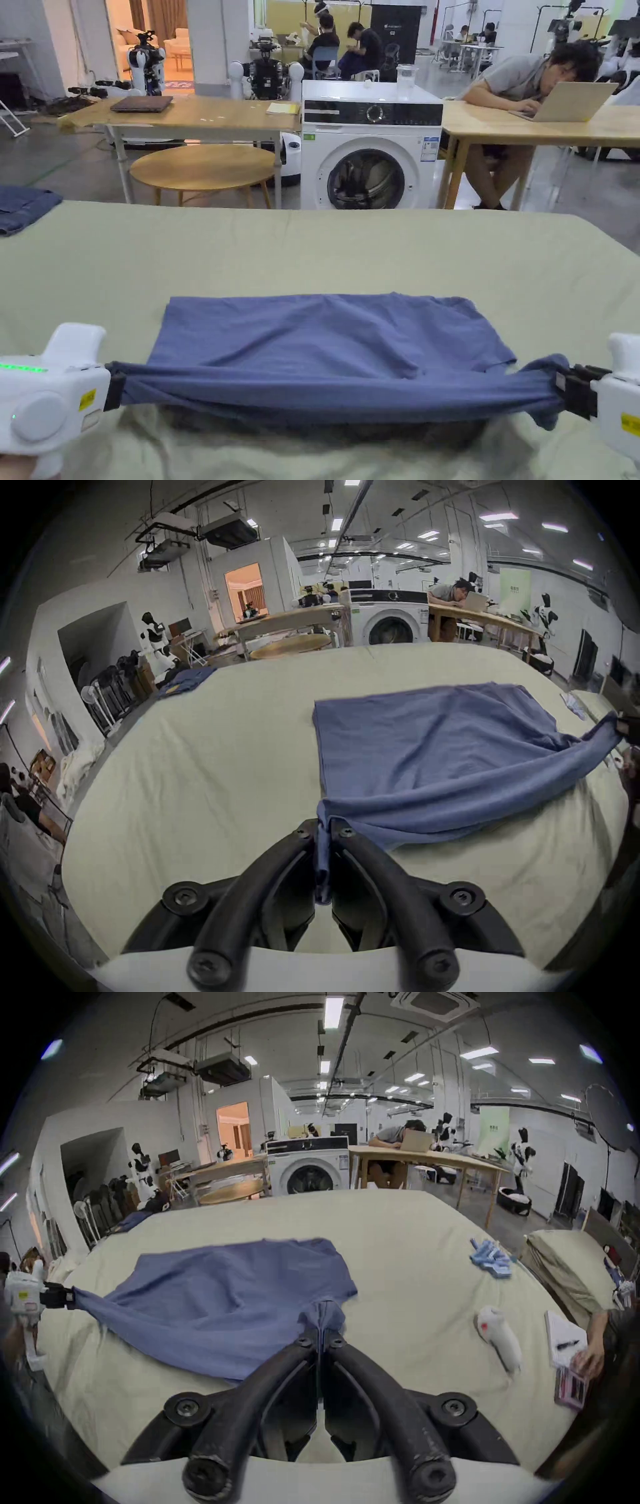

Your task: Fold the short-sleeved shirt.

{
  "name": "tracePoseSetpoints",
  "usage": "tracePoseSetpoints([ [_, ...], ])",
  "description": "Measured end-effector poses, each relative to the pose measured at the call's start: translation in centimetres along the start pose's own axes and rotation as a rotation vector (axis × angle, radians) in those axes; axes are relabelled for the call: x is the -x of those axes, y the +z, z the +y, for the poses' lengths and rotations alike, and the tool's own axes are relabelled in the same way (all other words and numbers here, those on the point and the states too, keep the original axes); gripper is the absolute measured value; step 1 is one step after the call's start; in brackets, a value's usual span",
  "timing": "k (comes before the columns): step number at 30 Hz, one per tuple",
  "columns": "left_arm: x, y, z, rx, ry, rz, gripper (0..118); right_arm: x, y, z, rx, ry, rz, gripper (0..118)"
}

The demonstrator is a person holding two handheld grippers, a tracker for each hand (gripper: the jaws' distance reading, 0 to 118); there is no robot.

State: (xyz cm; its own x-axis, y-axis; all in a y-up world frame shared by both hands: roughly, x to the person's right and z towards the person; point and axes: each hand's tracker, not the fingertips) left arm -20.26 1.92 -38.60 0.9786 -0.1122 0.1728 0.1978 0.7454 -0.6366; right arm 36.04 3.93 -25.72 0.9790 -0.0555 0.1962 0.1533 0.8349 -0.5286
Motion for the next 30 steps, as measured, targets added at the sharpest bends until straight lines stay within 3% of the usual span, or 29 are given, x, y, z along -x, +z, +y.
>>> tracePoseSetpoints([
  [10, 2.6, 5.5, -11.7, 0.069, 0.008, -0.002, 0, 0.0, 7.7, -11.3, 0.077, -0.03, 0.011, 0],
  [12, 3.3, 5.3, -13.0, 0.093, 0.046, -0.031, 0, -0.1, 7.9, -12.3, 0.099, -0.065, 0.043, 0],
  [24, 3.1, 4.7, -14.4, 0.125, 0.105, -0.05, 0, -0.8, 4.8, -13.9, 0.172, -0.071, -0.001, 1],
  [25, 3.1, 4.9, -14.5, 0.125, 0.104, -0.05, 0, -0.9, 4.7, -14.0, 0.185, -0.078, 0.014, 9],
  [26, 3.1, 5.0, -14.5, 0.125, 0.105, -0.054, 0, -0.8, 4.6, -14.0, 0.192, -0.082, 0.019, 31],
  [27, 3.3, 5.0, -14.6, 0.127, 0.12, -0.077, 4, -0.8, 4.8, -14.1, 0.19, -0.084, 0.009, 70],
  [28, 3.4, 5.1, -14.6, 0.132, 0.144, -0.102, 45, -1.0, 4.9, -14.2, 0.184, -0.088, -0.002, 117],
  [29, 3.6, 5.3, -14.7, 0.133, 0.171, -0.108, 91, -1.0, 5.0, -14.2, 0.186, -0.096, -0.003, 118],
  [30, 3.5, 5.6, -14.8, 0.142, 0.189, -0.106, 112, -1.0, 5.4, -14.4, 0.179, -0.098, -0.006, 118],
])
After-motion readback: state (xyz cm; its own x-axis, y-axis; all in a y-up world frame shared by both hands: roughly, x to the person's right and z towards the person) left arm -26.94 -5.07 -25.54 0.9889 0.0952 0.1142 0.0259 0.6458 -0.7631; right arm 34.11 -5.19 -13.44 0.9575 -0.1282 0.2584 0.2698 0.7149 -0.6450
